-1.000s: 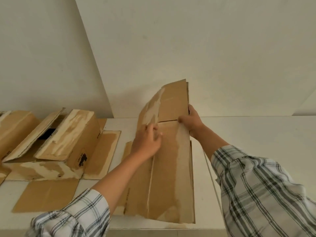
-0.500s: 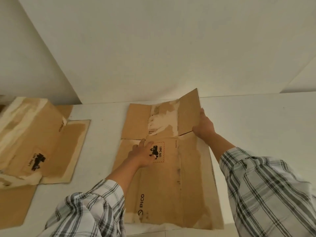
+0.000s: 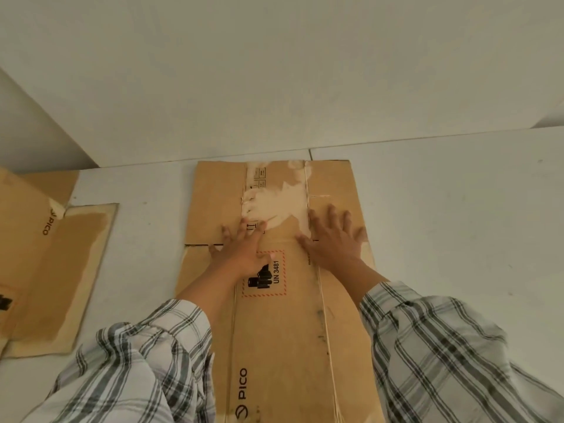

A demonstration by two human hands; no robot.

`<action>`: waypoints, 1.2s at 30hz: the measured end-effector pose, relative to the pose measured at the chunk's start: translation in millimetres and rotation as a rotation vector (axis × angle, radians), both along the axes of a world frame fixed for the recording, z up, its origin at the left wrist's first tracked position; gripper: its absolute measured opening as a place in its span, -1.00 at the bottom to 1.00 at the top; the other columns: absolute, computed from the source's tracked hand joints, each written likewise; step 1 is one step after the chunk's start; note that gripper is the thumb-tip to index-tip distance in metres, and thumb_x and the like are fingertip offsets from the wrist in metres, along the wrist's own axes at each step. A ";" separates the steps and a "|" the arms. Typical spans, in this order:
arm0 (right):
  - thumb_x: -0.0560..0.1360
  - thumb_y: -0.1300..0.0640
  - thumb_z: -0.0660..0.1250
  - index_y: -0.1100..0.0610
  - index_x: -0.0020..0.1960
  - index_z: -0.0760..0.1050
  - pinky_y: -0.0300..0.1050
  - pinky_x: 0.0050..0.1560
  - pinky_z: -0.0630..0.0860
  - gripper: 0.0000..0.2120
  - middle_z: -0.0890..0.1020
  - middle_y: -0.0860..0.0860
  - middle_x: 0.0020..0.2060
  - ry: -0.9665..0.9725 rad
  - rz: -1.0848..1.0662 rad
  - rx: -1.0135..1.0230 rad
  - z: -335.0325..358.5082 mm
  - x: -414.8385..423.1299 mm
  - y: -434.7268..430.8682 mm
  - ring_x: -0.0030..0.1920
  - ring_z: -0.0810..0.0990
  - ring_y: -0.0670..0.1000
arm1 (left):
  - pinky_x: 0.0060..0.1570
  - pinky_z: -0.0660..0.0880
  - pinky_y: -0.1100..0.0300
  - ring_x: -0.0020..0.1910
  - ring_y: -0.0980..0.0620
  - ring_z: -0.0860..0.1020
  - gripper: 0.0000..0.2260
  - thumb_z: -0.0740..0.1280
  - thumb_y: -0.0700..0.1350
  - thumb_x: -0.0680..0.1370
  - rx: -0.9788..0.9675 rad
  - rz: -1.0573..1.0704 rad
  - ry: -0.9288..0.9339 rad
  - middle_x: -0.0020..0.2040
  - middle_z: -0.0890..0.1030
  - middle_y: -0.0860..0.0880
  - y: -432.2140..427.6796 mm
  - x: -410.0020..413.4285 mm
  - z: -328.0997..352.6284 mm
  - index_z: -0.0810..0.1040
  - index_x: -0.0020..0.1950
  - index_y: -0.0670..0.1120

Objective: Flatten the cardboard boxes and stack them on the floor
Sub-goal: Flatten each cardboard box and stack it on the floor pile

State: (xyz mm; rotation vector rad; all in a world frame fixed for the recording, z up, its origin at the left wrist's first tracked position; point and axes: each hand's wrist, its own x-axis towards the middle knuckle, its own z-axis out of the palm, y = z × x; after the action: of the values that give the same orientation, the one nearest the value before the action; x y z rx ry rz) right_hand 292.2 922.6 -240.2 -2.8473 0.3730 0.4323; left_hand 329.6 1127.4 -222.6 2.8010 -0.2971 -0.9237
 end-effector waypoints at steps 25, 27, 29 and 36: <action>0.64 -0.26 -0.18 -0.13 0.57 -0.37 0.19 0.53 -0.23 -0.39 -0.28 -0.01 0.58 -0.008 -0.096 0.053 -0.1 -165.8 63.3 0.56 -0.31 0.10 | 0.52 -0.06 -0.18 0.58 -0.15 -0.17 -0.30 0.13 0.28 0.59 -0.055 0.045 -0.158 0.61 -0.23 0.01 53.5 -135.3 -10.4 -0.17 0.60 0.17; 0.64 -0.25 -0.17 -0.13 0.58 -0.35 0.18 0.54 -0.23 -0.39 -0.27 -0.01 0.58 -0.007 -0.106 0.051 1.7 -178.2 66.2 0.57 -0.29 0.10 | 0.52 -0.05 -0.16 0.58 -0.15 -0.17 -0.29 0.14 0.28 0.59 -0.069 0.041 -0.148 0.61 -0.23 0.01 60.1 -147.2 -9.7 -0.17 0.61 0.16; 0.65 -0.24 -0.16 -0.14 0.58 -0.33 0.18 0.54 -0.21 -0.40 -0.25 -0.02 0.59 -0.003 -0.119 0.052 2.2 -190.4 69.9 0.57 -0.28 0.09 | 0.52 -0.05 -0.15 0.58 -0.15 -0.16 -0.29 0.13 0.27 0.59 -0.079 0.036 -0.151 0.61 -0.22 0.02 67.3 -157.3 -9.9 -0.17 0.61 0.15; 0.65 -0.25 -0.14 -0.16 0.59 -0.25 0.17 0.54 -0.19 -0.42 -0.18 -0.04 0.60 -0.043 -0.138 0.027 -4.8 -204.0 75.0 0.58 -0.23 0.08 | 0.52 -0.03 -0.13 0.59 -0.13 -0.11 -0.35 0.09 0.27 0.61 -0.107 0.058 -0.269 0.62 -0.13 0.02 70.1 -180.1 -20.4 -0.13 0.60 0.15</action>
State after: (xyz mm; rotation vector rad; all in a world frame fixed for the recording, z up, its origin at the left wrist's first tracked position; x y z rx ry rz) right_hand 88.2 997.5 -245.0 -2.7781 0.5467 0.3456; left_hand 149.5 1197.4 -243.0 2.8154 -0.2903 -0.5017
